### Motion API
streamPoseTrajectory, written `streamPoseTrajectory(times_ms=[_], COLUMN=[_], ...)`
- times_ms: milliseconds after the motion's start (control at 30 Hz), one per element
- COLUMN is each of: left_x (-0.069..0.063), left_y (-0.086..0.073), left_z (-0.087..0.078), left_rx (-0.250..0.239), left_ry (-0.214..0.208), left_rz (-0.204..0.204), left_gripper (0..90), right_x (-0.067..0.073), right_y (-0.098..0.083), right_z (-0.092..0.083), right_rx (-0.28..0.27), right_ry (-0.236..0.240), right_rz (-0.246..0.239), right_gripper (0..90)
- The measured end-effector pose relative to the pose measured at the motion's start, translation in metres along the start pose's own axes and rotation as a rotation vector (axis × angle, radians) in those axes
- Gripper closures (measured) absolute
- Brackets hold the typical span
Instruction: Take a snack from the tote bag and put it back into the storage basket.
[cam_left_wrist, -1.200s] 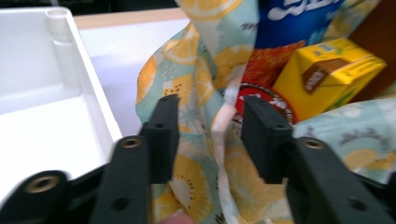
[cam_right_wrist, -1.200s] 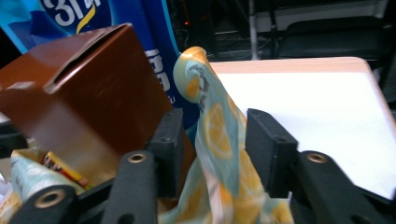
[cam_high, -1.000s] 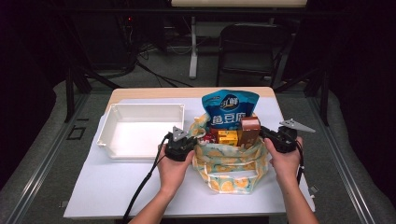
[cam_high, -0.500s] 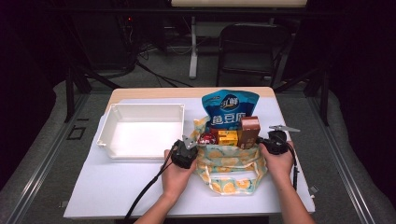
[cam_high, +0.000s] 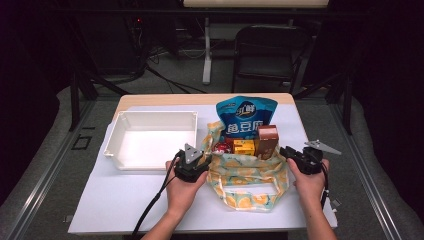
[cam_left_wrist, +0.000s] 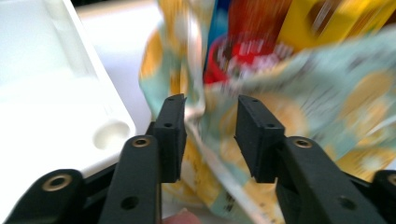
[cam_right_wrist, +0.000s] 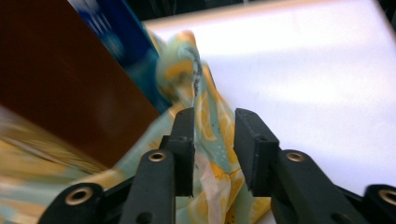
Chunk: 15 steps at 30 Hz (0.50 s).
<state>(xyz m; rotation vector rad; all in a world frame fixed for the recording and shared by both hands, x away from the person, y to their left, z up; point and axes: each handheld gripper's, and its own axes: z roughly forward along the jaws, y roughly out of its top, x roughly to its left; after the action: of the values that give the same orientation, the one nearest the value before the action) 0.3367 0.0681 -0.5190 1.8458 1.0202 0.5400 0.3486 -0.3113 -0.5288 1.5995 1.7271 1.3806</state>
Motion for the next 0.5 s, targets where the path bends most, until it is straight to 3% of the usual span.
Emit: streamPoseTrajectory(times_ms=[100, 167, 267, 400, 500], left_x=[0.003, 0.004, 0.005, 0.006, 0.008], left_y=[0.011, 0.018, 0.027, 0.03, 0.023], left_z=[-0.008, -0.006, 0.005, 0.025, 0.041], left_rx=[-0.066, -0.079, -0.072, -0.047, 0.01], left_ry=[-0.007, -0.005, 0.004, 0.015, 0.049], left_rz=[-0.04, -0.042, -0.028, -0.021, -0.034], left_gripper=[58.3, 57.0, 57.8, 60.1, 64.5], right_x=[0.006, 0.011, 0.017, 0.019, 0.014], right_y=[0.007, 0.009, 0.008, 0.002, -0.004], right_z=[-0.015, -0.018, -0.017, -0.007, 0.0], right_rx=[-0.04, -0.058, -0.044, -0.031, -0.029], right_ry=[0.011, 0.021, 0.03, 0.023, -0.038], right_rz=[-0.021, -0.023, -0.058, -0.062, -0.053], right_gripper=[65.4, 66.5, 68.9, 68.3, 61.4])
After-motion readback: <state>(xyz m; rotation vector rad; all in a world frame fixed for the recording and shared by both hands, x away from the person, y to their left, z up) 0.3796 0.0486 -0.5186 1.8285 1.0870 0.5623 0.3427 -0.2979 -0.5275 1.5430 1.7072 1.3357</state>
